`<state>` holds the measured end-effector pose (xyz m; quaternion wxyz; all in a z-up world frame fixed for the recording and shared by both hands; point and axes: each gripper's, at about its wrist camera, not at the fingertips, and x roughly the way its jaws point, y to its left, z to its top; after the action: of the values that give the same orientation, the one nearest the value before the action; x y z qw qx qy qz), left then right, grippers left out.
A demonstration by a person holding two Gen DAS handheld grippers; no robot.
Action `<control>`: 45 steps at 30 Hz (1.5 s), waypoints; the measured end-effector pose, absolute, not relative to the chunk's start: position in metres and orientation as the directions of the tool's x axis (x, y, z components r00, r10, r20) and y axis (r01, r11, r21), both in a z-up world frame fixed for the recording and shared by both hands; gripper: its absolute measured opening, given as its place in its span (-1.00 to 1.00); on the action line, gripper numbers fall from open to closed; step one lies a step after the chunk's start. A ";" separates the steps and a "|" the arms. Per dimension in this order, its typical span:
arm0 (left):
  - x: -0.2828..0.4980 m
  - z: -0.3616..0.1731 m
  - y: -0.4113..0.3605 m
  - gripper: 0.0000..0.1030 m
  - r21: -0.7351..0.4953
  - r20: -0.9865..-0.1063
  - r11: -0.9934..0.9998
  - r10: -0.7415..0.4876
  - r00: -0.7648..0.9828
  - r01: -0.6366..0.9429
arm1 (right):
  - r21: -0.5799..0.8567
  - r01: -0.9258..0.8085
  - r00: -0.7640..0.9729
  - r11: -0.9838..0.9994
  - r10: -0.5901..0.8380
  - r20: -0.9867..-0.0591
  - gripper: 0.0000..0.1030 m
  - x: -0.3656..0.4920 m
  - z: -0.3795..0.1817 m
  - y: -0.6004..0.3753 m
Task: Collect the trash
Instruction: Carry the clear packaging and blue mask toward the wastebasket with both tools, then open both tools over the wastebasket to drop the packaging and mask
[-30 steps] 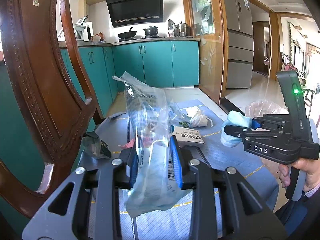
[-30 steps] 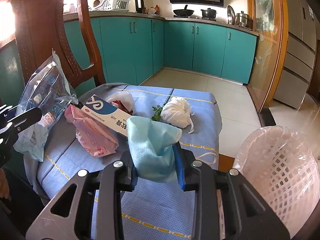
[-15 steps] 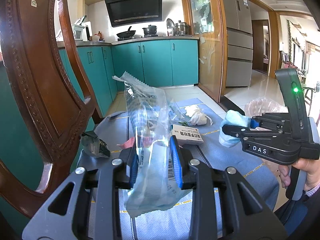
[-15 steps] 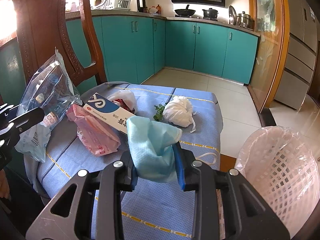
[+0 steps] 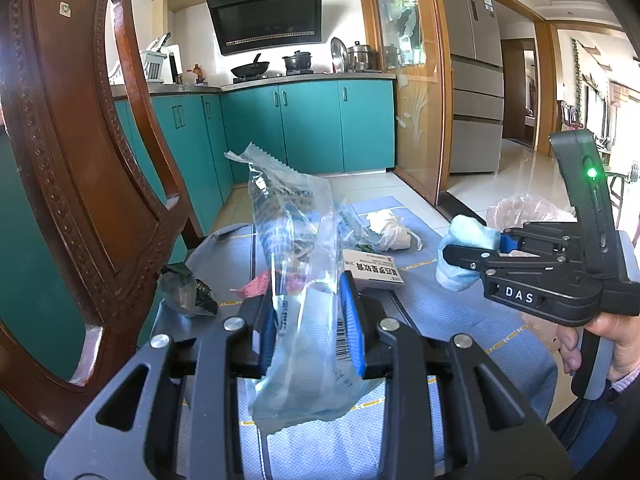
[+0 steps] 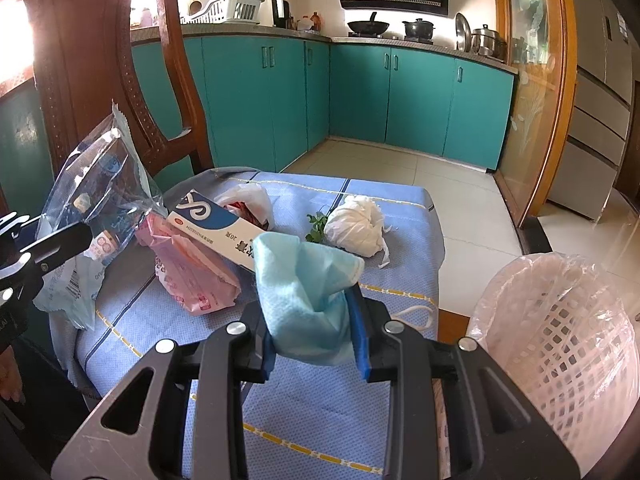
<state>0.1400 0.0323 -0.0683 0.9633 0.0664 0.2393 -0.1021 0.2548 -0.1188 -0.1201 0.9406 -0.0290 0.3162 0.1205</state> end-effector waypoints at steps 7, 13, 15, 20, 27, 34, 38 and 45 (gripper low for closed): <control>0.140 -0.062 0.021 -0.42 0.037 -0.455 0.964 -0.217 0.863 0.262 | -0.011 -0.195 0.831 0.981 0.159 -0.534 -0.41 0.241 -0.104 -0.138; 0.136 -0.053 -0.016 -0.42 0.006 -0.424 0.932 -0.326 0.845 0.362 | 0.018 -0.067 0.878 0.998 0.067 -0.474 -0.41 0.221 -0.090 -0.191; 0.134 -0.053 -0.033 -0.42 0.011 -0.418 0.915 -0.362 0.833 0.403 | 0.034 -0.012 0.884 0.999 0.026 -0.466 -0.41 0.215 -0.087 -0.214; 0.135 -0.057 -0.079 -0.41 0.013 -0.434 0.862 -0.451 0.780 0.506 | 0.128 0.130 0.873 0.983 -0.052 -0.485 -0.40 0.196 -0.092 -0.282; 0.165 -0.062 -0.153 -0.41 -0.059 -0.512 0.752 -0.587 0.627 0.656 | 0.186 0.247 0.862 0.951 -0.127 -0.490 -0.40 0.166 -0.097 -0.337; 0.180 -0.093 -0.205 -0.31 -0.110 -0.601 0.692 -0.618 0.506 0.713 | 0.198 0.313 0.835 0.929 -0.170 -0.524 -0.40 0.157 -0.107 -0.365; 0.183 -0.096 -0.205 0.11 -0.142 -0.593 0.692 -0.632 0.499 0.708 | 0.208 0.308 0.825 0.928 -0.151 -0.544 -0.22 0.161 -0.110 -0.366; 0.180 -0.084 -0.190 0.48 -0.091 -0.559 0.764 -0.570 0.602 0.639 | 0.182 0.281 0.834 0.942 -0.146 -0.532 0.33 0.169 -0.105 -0.350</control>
<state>0.1797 -0.1897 -0.0839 0.8931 0.0591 0.2904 -0.3386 0.1693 -0.3497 -0.1051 0.9491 0.1274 0.2651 -0.1125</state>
